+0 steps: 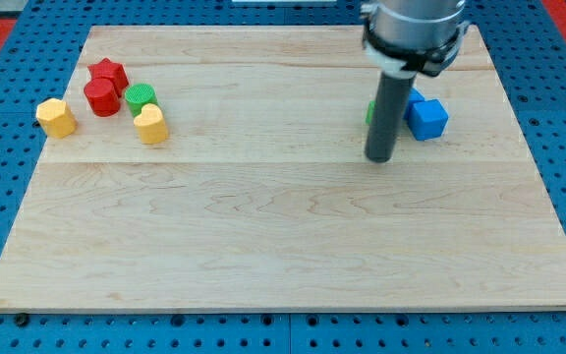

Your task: Move the blue triangle along with blue cube towards down

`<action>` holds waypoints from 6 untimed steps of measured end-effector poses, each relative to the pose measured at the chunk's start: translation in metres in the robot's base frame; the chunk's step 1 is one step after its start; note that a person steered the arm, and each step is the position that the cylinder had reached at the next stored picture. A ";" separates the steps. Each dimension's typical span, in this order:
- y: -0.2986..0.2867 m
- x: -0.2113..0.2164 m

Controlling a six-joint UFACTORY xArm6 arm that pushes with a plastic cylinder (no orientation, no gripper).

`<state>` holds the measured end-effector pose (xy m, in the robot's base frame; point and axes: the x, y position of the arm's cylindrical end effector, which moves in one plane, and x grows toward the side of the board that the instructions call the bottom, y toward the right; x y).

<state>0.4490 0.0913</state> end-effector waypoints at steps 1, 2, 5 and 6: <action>-0.049 -0.012; -0.068 -0.066; 0.062 -0.127; 0.081 -0.105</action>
